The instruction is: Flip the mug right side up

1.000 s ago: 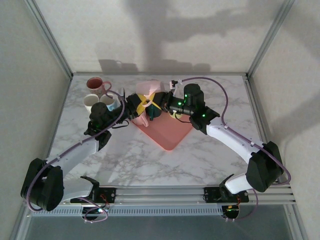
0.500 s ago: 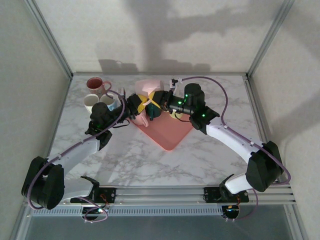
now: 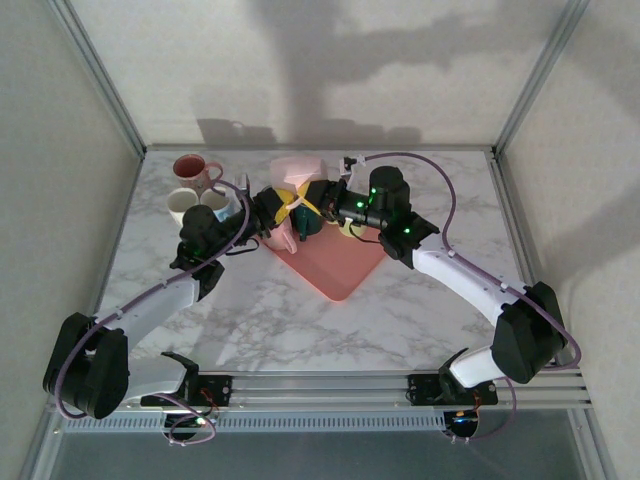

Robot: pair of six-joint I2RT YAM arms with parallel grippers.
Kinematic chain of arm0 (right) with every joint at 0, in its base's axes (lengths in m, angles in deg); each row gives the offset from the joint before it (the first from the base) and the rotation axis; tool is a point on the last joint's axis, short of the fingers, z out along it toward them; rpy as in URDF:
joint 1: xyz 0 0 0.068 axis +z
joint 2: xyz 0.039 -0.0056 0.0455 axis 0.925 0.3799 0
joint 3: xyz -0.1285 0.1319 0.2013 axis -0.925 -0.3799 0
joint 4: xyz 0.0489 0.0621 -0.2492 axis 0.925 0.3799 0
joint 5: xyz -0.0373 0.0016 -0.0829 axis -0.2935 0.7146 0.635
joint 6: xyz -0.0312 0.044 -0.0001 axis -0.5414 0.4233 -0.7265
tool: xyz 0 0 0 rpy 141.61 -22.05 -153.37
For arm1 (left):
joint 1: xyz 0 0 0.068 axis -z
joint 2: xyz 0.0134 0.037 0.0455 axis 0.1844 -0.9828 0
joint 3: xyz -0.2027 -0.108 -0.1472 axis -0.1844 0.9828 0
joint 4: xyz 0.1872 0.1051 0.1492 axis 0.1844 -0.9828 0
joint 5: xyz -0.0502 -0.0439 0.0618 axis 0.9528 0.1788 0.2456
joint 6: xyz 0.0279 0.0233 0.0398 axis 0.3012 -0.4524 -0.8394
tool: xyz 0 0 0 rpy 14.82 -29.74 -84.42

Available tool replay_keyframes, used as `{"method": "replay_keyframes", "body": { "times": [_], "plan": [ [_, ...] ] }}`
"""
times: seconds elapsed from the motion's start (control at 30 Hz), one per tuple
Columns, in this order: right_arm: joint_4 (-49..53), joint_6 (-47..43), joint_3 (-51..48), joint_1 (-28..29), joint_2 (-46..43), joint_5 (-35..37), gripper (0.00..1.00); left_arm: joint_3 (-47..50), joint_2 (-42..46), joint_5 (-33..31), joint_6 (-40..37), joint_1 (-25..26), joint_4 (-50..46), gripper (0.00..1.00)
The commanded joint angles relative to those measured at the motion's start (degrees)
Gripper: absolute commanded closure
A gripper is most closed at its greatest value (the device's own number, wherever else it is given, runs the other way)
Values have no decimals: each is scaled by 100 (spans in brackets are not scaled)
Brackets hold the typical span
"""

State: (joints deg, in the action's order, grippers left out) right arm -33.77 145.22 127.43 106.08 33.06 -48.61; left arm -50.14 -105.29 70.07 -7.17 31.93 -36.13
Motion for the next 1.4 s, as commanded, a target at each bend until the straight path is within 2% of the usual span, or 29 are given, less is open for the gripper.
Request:
{"method": "replay_keyframes", "body": {
  "times": [0.0, 0.07, 0.3, 0.53, 0.63, 0.87, 1.1, 1.2, 1.37],
  "plan": [
    [-98, -143, 64, 30, 83, -61, 99, -132, 218, -129, -320, 93, 548, 100],
    [-88, -140, 73, 31, 98, -56, 96, -127, 295, -222, -402, 94, 548, 100],
    [-59, -129, 73, 31, 137, 7, 75, -145, 475, -401, -659, 93, 522, 100],
    [-45, -172, 70, 26, 159, 7, 58, -84, 570, -518, -890, 94, 515, 100],
    [145, -387, 77, 29, 96, 50, 49, -130, 665, -625, -1123, 85, 248, 100],
    [1542, -1408, 165, 20, -326, 530, 34, -658, 743, -621, -1942, 76, -1175, 100],
    [3379, -2513, 444, -60, -705, 1420, 32, -1319, 771, -751, -3055, 76, -3006, 100],
    [4082, -2855, 579, -110, -775, 1869, 32, -1756, 812, -1076, -3859, 76, -4182, 100],
    [4757, -3071, 701, -232, -752, 2286, 32, -2248, 858, -1720, -4698, 71, -5585, 100]
  ]
}}
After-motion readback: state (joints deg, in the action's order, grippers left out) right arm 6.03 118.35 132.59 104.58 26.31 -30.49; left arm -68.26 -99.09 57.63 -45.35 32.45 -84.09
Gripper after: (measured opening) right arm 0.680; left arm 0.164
